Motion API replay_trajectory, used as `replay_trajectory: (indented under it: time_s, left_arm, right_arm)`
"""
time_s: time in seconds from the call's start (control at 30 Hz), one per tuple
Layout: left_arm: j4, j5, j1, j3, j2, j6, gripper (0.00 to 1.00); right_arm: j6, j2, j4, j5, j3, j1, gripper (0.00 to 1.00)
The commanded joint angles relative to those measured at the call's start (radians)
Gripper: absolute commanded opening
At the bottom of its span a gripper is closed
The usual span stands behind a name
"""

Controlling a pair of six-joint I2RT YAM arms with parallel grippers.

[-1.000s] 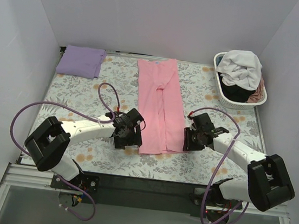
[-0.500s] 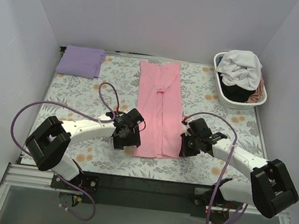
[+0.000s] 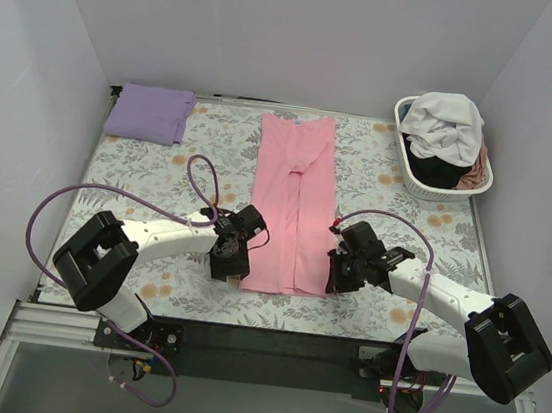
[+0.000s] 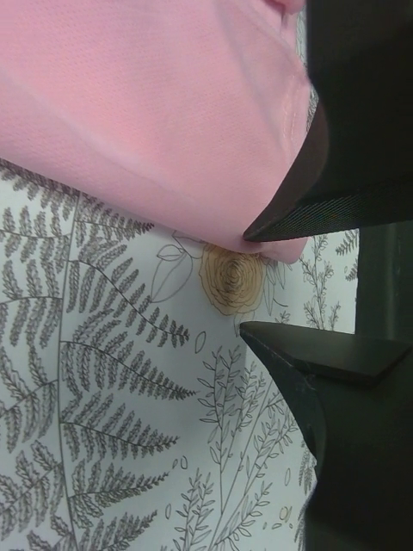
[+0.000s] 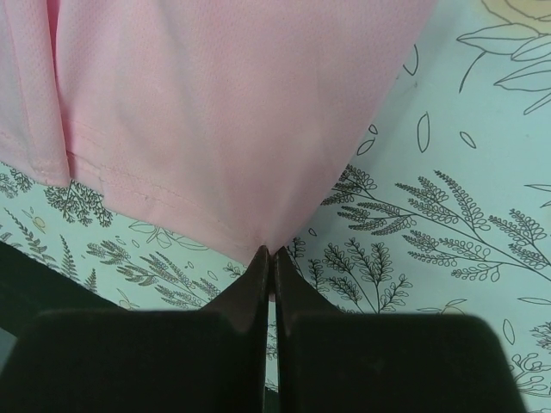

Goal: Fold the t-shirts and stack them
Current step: Fold the tshirt

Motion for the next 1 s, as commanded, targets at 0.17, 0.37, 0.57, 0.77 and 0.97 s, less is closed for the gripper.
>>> replay_trajectory:
  time_s: [0.17, 0.37, 0.57, 0.77, 0.97]
  left_arm:
    - [-0.048, -0.011, -0.036, 0.045, -0.03, -0.028, 0.44]
    - [-0.033, -0.008, -0.049, 0.055, 0.01, -0.027, 0.44]
    - [-0.03, -0.007, -0.062, 0.046, 0.032, -0.031, 0.42]
    - [-0.027, 0.006, -0.072, 0.029, 0.059, -0.034, 0.24]
    - [-0.045, 0.004, -0.078, 0.016, 0.073, -0.048, 0.0]
  right_arm:
    - [0.013, 0.012, 0.032, 0.002, -0.016, 0.007, 0.01]
    - [0.01, 0.016, 0.036, 0.0, -0.022, 0.008, 0.01]
    - [0.01, 0.014, 0.036, -0.001, -0.025, 0.01, 0.01]
    - [0.01, 0.019, 0.036, 0.003, -0.025, 0.01, 0.01]
    - [0.008, 0.002, 0.013, -0.018, -0.022, 0.018, 0.01]
